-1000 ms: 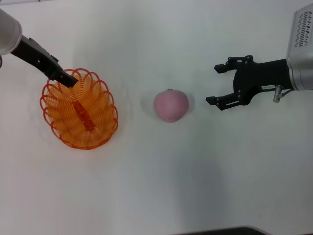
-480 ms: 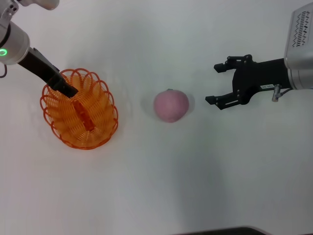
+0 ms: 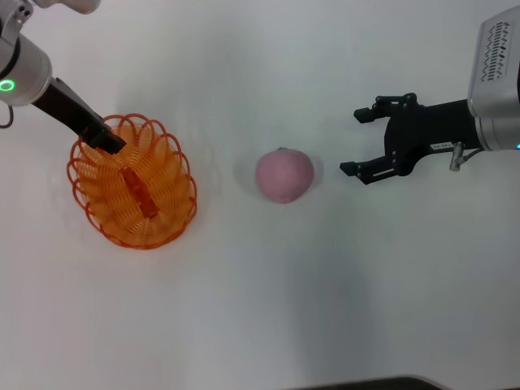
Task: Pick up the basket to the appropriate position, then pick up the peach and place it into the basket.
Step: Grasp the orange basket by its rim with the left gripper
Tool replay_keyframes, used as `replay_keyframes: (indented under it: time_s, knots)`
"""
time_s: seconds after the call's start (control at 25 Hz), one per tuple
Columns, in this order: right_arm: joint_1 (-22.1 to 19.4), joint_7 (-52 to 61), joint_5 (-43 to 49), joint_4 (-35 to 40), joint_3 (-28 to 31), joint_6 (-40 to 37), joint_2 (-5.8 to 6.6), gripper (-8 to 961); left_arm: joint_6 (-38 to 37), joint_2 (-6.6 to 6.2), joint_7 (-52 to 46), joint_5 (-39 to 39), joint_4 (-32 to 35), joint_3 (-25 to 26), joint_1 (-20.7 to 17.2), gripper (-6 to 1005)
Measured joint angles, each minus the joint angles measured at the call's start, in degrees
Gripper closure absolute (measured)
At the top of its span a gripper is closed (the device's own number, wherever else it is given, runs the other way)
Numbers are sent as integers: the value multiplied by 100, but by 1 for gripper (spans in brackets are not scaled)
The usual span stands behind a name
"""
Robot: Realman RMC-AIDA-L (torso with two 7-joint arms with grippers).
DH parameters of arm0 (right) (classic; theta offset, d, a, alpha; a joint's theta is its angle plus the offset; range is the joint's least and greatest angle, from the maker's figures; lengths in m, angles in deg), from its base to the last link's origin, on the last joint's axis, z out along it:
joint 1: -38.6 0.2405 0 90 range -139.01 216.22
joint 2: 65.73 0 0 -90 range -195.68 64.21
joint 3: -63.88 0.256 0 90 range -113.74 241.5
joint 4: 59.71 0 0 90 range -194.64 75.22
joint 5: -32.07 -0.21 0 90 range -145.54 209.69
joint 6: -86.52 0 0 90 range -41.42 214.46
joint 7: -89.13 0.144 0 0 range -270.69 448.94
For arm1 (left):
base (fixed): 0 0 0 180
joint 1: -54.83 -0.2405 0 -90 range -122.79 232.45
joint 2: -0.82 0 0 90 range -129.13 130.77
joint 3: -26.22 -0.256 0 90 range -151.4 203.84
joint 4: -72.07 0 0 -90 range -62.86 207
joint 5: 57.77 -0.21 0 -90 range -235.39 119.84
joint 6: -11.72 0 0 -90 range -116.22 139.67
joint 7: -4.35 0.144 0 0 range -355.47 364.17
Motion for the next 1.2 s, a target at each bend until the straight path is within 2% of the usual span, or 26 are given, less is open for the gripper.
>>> replay_keyframes:
  time_s: [0.44,0.56,0.92,1.16,1.2]
  knots:
    - [0,0,0,-32,-1,3,0,7,35,4,-203,-7,2,0,8,622]
    - [0,0,0,-32,-1,3,0,7,11,-3,-219,-6,4,-5,14,853]
    - [-1,0,0,-32,-1,2,0,6,-93,2,-358,-6,11,-9,64,900]
    - [-1,0,0,-32,-1,2,0,7,-526,-115,-963,11,-5,52,266,937]
    - [-1,0,0,-32,-1,2,0,7,-835,-209,-1350,43,-18,80,364,943]
